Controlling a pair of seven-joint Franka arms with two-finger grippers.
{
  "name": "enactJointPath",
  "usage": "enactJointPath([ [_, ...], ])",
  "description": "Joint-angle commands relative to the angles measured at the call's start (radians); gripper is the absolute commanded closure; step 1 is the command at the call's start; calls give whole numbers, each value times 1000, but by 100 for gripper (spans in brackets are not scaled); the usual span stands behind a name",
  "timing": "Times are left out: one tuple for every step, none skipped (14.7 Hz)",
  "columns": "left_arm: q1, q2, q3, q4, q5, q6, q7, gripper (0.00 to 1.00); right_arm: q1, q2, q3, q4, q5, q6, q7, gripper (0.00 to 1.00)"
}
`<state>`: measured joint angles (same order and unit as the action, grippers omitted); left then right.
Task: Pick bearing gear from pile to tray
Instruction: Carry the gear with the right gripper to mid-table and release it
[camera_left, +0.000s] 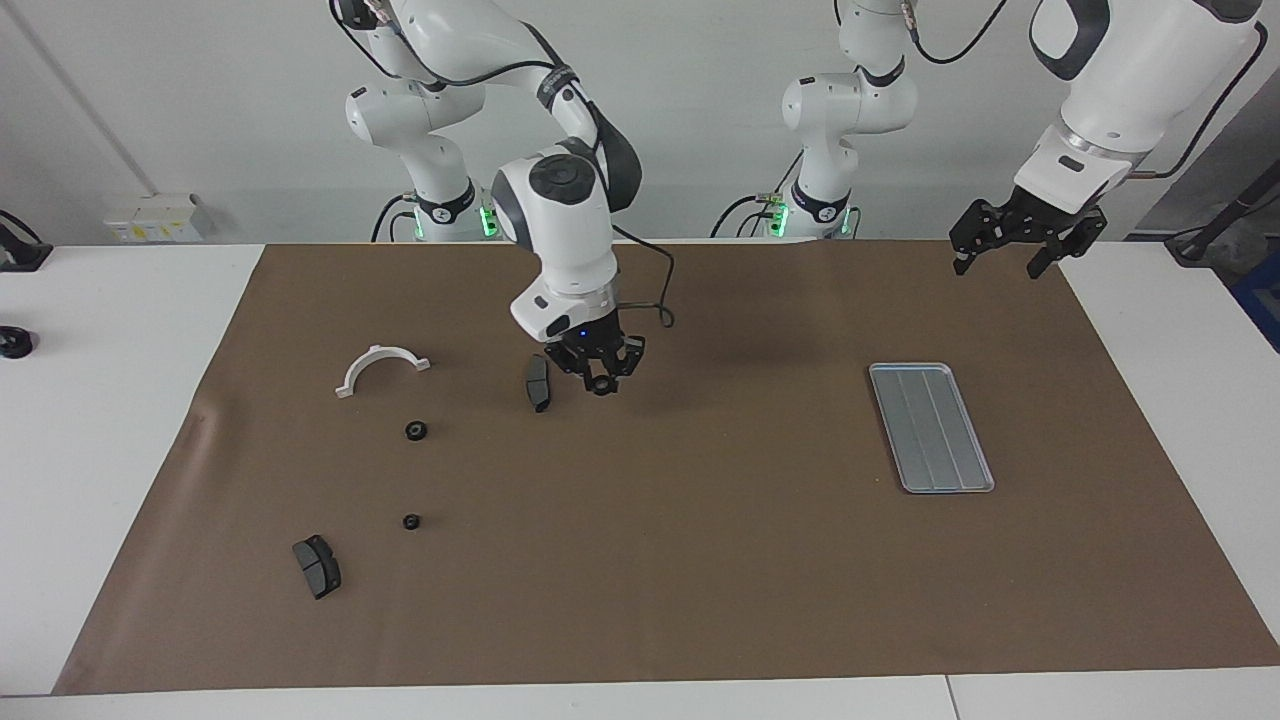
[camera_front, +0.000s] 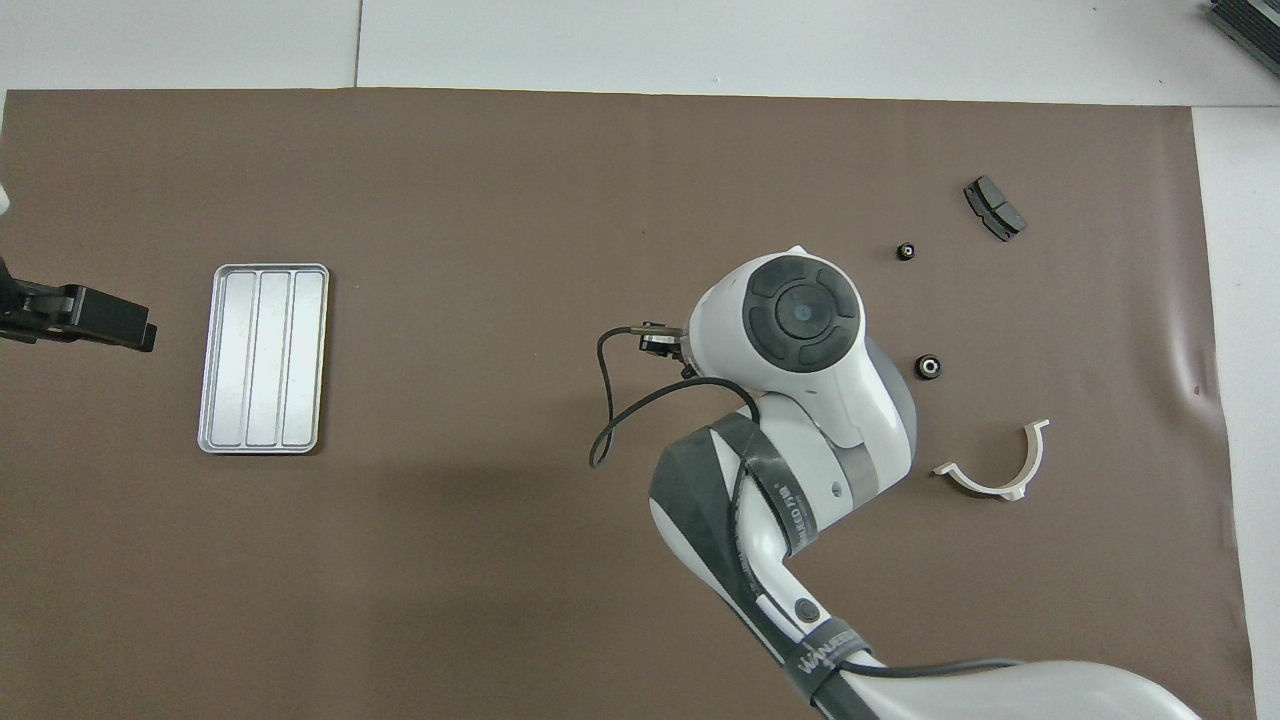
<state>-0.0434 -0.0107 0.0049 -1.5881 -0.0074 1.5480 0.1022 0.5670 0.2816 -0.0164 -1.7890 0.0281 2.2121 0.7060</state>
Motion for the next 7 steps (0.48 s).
enactJointPath([
  [16,-17,-6,-16,-16,-8,8,0,39,50,-5,3,6,105,94,100],
  [16,-17,-6,-16,-16,-8,8,0,56,73,-5,14,3,139,127,100],
  [16,-17,-6,-16,-16,-8,8,0,80,109,-5,26,1,182,153,100],
  [16,-17,-6,-16,-16,-8,8,0,106,145,-7,34,1,211,179,100],
  [16,-17,-6,-16,-16,-8,8,0,135,172,-7,37,-7,225,203,100],
  [16,-17,-6,-16,-16,-8,8,0,146,188,-7,37,-31,239,228,100],
  [16,-17,-6,-16,-16,-8,8,0,149,194,-5,36,-55,259,252,100],
])
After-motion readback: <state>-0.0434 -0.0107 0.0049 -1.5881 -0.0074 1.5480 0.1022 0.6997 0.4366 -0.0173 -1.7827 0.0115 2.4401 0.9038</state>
